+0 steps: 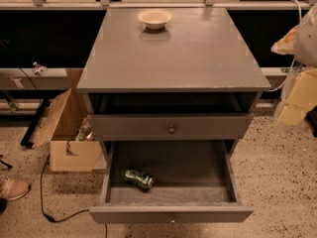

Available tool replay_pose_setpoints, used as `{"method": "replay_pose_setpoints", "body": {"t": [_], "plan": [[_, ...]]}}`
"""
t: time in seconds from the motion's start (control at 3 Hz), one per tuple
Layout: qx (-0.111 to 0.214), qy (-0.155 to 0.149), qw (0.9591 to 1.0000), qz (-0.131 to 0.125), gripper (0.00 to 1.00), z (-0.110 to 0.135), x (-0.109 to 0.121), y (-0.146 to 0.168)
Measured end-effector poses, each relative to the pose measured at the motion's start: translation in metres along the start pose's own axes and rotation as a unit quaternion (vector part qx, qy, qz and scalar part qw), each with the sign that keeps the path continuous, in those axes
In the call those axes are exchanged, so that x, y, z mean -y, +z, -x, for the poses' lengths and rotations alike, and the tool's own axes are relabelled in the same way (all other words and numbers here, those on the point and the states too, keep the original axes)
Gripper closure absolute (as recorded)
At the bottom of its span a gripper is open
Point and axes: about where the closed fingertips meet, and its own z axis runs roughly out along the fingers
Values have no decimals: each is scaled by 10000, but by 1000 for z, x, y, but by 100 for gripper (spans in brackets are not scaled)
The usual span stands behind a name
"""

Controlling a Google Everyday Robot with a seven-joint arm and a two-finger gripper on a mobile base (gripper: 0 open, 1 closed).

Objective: Pick green can from middle drawer and place on counter

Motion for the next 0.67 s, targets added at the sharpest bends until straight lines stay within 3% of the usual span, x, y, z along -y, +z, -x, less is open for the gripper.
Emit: {"method": "replay_pose_setpoints", "body": {"t": [0.33,0.67], "plan": [[56,21,10000,13,0,3,-1,4],[502,202,9982,268,0,24,-8,39]]}}
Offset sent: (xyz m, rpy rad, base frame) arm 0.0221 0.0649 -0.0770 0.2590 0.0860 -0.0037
